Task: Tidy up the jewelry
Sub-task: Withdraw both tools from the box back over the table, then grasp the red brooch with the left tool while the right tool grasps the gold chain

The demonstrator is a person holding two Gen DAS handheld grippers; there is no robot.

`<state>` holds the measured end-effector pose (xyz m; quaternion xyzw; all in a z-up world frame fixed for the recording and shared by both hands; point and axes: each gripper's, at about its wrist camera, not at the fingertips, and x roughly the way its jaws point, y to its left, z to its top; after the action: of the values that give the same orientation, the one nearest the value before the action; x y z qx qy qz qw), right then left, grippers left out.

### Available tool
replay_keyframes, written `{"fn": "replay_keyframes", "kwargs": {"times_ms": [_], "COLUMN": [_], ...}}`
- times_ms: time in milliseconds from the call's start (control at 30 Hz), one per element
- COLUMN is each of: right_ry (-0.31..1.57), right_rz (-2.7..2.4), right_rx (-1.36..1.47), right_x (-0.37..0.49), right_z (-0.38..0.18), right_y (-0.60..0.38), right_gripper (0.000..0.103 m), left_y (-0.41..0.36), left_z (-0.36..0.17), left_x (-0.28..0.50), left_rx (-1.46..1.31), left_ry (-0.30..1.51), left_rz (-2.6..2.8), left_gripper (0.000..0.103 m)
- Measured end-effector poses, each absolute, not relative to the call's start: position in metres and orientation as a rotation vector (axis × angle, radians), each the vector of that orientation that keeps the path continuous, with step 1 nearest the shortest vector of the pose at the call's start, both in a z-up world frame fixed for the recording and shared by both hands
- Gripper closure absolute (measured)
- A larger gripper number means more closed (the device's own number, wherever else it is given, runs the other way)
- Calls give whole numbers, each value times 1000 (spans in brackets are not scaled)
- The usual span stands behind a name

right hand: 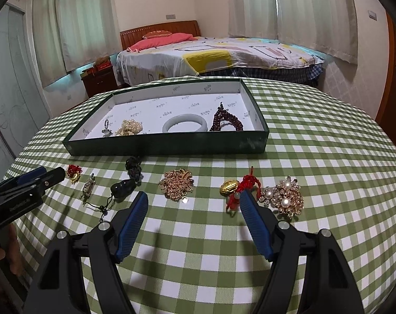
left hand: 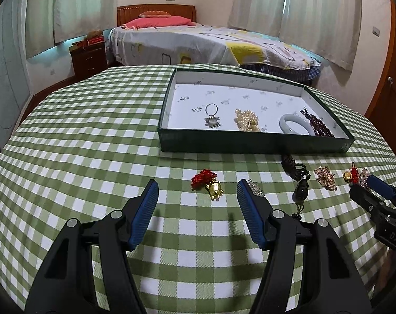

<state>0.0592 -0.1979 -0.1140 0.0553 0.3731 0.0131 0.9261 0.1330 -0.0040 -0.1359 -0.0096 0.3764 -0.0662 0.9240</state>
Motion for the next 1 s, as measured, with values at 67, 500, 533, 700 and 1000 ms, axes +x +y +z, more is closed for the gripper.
{"fn": "replay_keyframes", "kwargs": {"times_ms": [67, 500, 533, 700, 1000], "right_ry": [766, 783, 784, 788, 791], "right_rz": [26, 20, 20, 16, 16], "right_rx": [114, 123, 123, 127, 128], "right_x": [59, 61, 61, 62, 63], "right_z": [-114, -121, -121, -122, -122], "right_y": [-198, -201, -201, -203, -202], "right_gripper": [32, 33, 33, 33, 32], "left_y": [-6, -17, -18, -20, -19], "left_z": [-138, -148, -150, -154, -154], "left_x": [136, 161, 163, 168, 168], "left_rx": [-17, -21, -19, -10, -5], "left_ry": [782, 869, 878, 900, 898], "left_rz": [-137, -148, -148, -158, -176], "left_gripper": [42, 44, 44, 64, 86]}}
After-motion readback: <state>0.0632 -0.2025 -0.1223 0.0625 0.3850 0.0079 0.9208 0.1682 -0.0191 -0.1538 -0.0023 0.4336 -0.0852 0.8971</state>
